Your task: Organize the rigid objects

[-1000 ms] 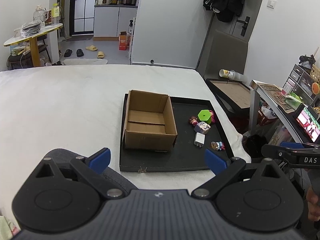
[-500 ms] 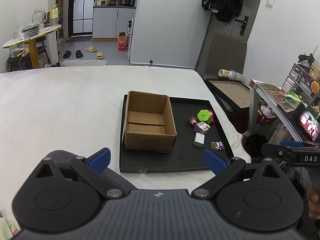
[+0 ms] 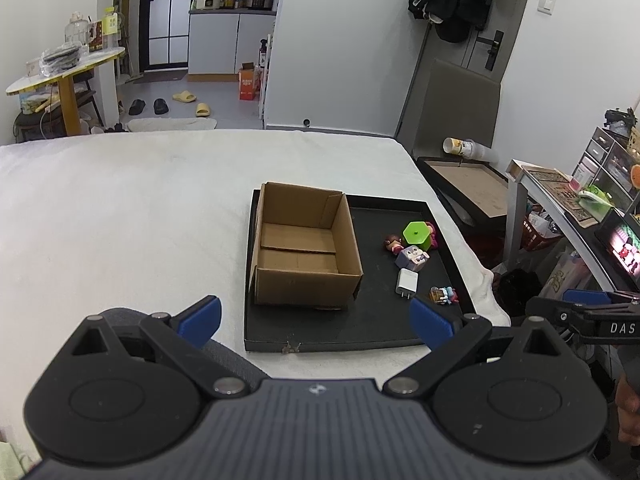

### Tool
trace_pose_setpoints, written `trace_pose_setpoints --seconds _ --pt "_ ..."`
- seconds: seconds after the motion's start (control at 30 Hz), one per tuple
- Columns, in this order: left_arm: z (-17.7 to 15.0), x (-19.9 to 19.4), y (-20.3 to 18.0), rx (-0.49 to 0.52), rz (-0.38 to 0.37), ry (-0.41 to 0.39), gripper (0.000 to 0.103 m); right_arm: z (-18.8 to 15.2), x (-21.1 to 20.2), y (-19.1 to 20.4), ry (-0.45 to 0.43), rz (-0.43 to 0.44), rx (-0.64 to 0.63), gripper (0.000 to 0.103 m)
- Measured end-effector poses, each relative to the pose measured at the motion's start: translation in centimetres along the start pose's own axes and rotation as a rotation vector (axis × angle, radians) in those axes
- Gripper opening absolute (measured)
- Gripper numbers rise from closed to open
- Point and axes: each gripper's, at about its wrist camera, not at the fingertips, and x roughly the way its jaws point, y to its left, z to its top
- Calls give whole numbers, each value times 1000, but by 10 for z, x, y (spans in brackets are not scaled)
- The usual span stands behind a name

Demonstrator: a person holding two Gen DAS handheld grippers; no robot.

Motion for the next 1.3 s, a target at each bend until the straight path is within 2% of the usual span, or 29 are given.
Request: trace_pose_setpoints --seconds 0.43,0.87,1.03,1.17,1.3 --pt "13 34 16 -41 7 30 100 4 19 -12 -3 -39 4 103" --pt "29 72 31 -86 38 74 99 15 48 -36 21 -55 71 102" --pt "34 87 33 -87 43 94 99 13 66 -45 57 -60 116 94" --pt "37 101 37 -107 38 111 97 13 80 -49 78 -66 135 92" --pt "40 113 36 -95 75 103 97 16 93 -55 99 -72 157 89"
